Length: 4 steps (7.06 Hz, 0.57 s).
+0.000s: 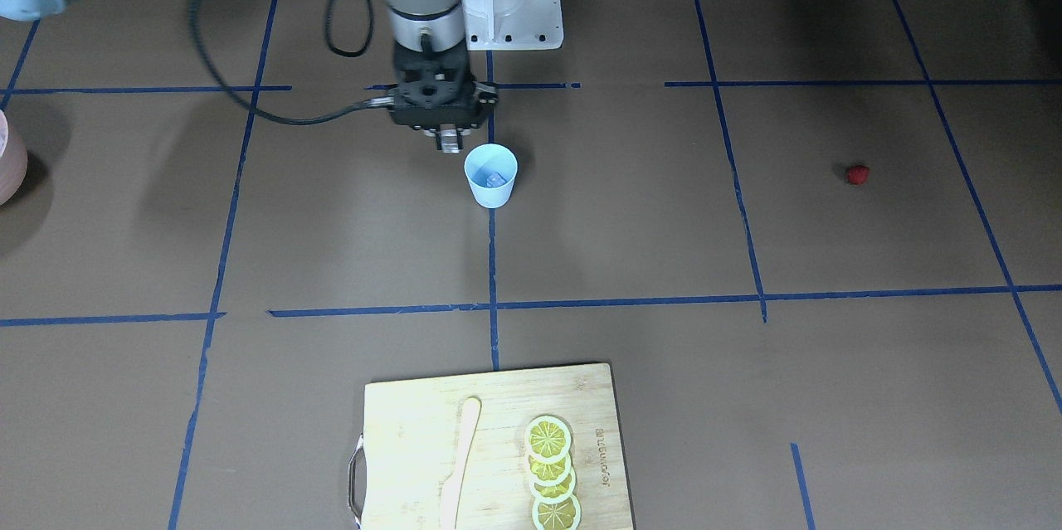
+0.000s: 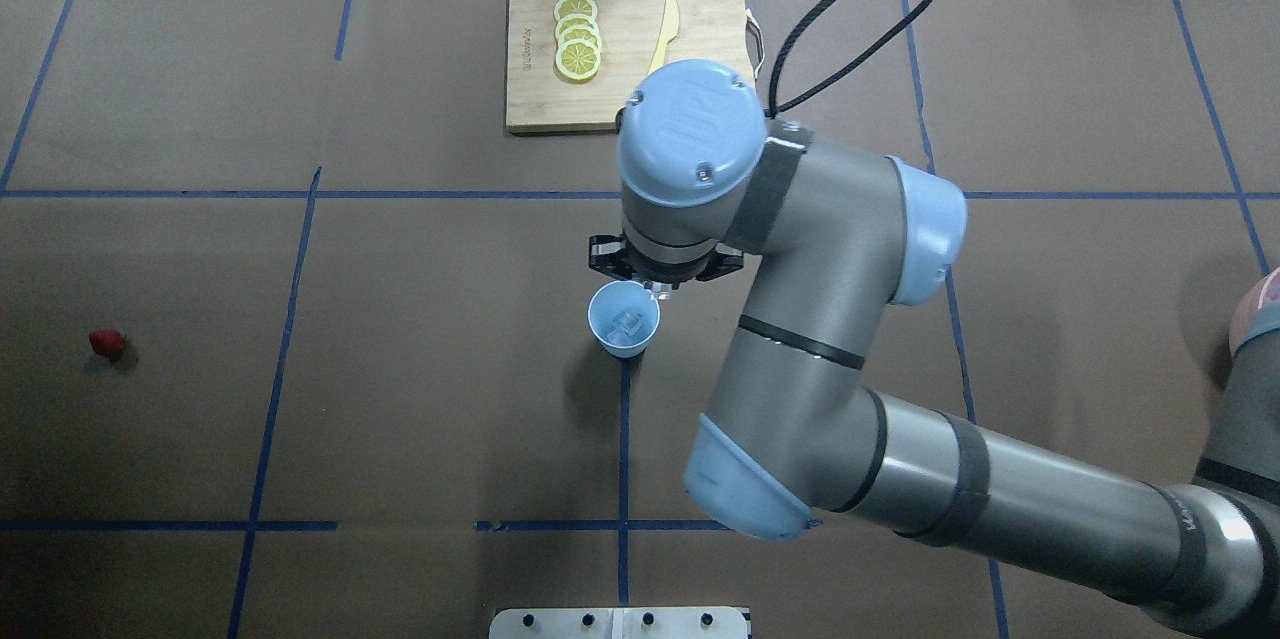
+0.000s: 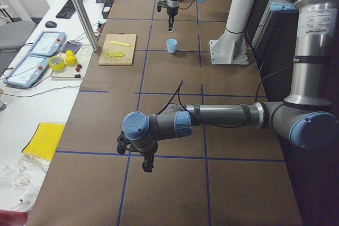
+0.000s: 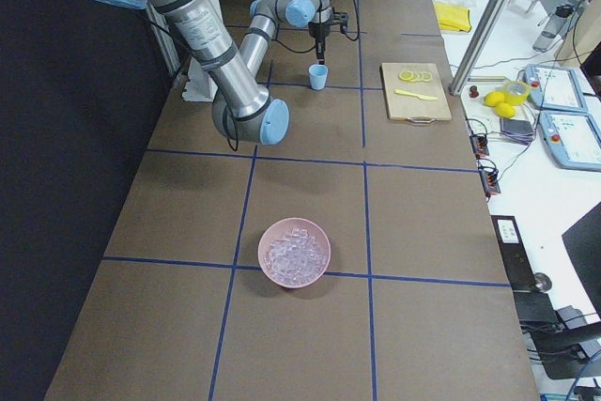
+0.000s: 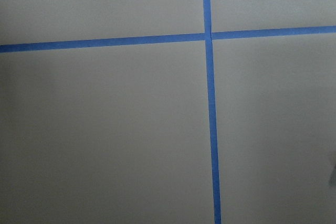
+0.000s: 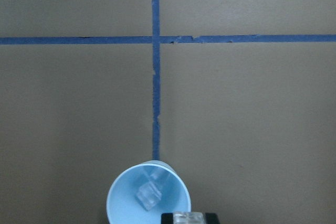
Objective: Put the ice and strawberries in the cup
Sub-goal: 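Carry the ice cube with the right gripper over the light blue cup, then open the right gripper to drop the ice cube into the cup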
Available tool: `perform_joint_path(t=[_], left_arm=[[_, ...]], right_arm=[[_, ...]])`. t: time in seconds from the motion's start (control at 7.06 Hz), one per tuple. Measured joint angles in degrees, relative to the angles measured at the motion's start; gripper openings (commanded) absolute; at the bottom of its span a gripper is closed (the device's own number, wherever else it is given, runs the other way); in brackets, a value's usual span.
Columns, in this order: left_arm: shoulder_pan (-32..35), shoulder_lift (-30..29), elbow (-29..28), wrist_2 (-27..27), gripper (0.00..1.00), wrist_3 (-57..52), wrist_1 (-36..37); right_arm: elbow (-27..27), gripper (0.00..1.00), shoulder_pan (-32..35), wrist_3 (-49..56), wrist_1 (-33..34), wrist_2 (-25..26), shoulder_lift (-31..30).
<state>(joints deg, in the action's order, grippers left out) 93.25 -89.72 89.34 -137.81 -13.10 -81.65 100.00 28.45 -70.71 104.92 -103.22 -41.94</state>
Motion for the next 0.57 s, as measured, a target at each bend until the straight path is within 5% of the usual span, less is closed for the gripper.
perform_joint_path(t=[0.28,0.42,0.57], left_arm=[[0.0,0.1,-0.2,0.0,1.00,0.0,0.1],[0.0,0.1,-0.2,0.0,1.00,0.0,0.1],[0.0,0.1,-0.2,0.0,1.00,0.0,0.1]], right_arm=[[-4.0,0.02,-1.9,-1.8,-0.2,2.2,2.8],[-4.9,0.30,-2.3,-2.0,-0.2,2.7,3.0],[-5.5,0.99,-2.4,-2.1,-0.2,2.9,3.1]])
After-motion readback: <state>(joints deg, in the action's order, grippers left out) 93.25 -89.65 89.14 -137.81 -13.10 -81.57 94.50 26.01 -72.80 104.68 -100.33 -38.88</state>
